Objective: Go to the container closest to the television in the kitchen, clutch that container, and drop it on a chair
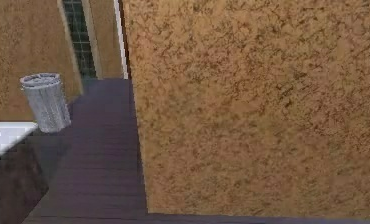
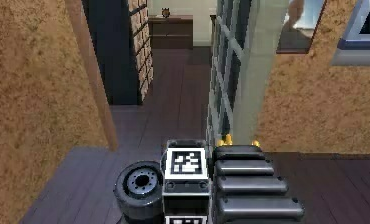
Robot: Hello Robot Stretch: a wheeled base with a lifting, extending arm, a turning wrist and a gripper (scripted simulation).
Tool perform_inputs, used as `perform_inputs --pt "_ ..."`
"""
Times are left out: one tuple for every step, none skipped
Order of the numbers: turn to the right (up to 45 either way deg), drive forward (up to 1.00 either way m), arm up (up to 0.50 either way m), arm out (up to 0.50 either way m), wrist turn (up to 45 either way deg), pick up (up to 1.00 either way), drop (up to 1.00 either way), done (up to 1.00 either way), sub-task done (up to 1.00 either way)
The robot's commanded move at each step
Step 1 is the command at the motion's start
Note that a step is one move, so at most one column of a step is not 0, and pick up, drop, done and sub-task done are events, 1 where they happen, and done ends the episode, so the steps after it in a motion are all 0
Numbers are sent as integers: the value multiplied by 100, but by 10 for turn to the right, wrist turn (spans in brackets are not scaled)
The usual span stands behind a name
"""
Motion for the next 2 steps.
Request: perform_inputs --pt "450 0 0 0 0 0 0 0 0" --pt "90 0 0 0 0 0 0 0 0"
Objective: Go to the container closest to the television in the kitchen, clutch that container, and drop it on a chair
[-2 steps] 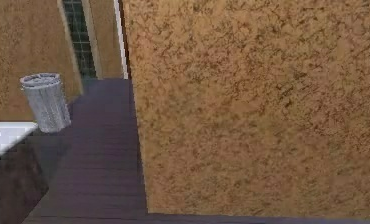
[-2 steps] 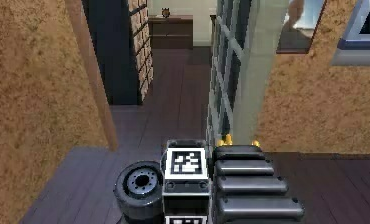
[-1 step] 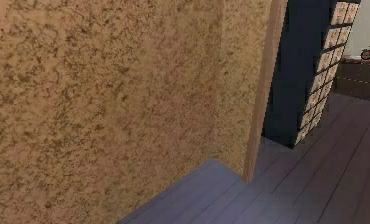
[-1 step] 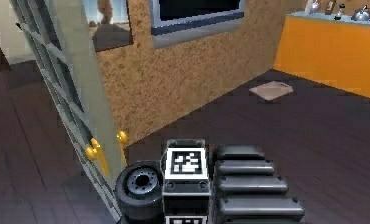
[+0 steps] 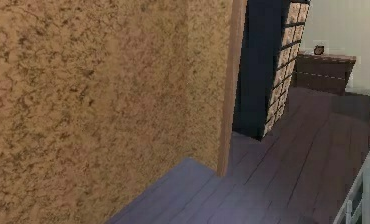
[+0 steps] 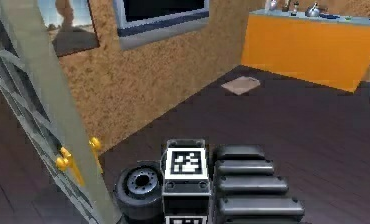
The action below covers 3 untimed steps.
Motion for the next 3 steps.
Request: perform_inputs --pt "0 80 0 0 0 0 0 0 0" --pt "450 0 0 0 0 0 0 0 0" --pt "120 0 0 0 0 0 0 0 0"
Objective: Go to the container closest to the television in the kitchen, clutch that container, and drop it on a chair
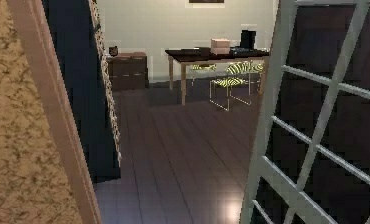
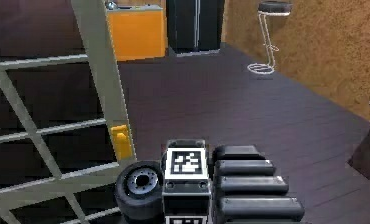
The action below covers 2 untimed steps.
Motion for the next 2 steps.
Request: perform_inputs --pt "0 100 0 0 0 0 0 0 0" --pt "90 0 0 0 0 0 0 0 0"
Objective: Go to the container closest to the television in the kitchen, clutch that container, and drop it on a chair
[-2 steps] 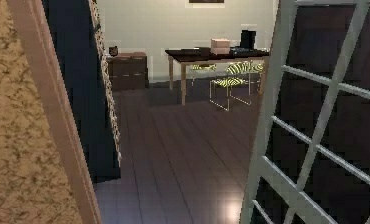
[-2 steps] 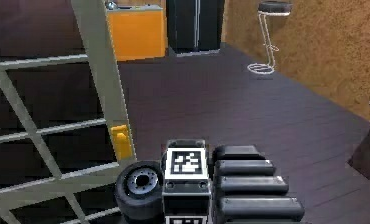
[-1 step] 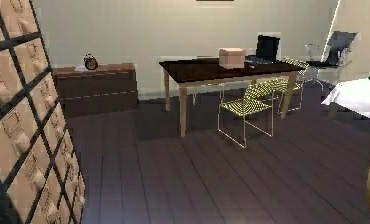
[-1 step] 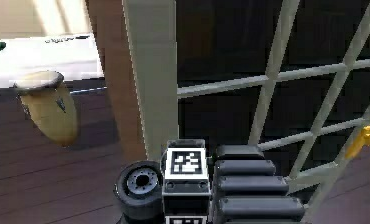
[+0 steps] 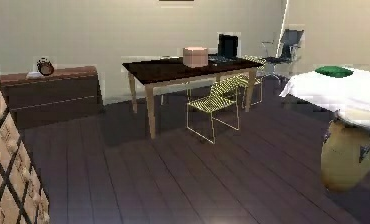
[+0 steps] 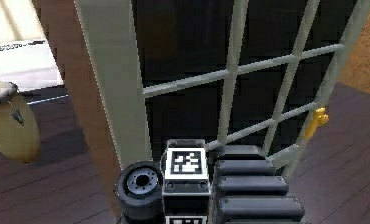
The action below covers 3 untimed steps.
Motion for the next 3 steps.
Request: perform_inputs --pt "0 15 0 0 0 0 0 0 0" --pt "150 0 0 0 0 0 0 0 0" --pt "0 30 0 0 0 0 0 0 0"
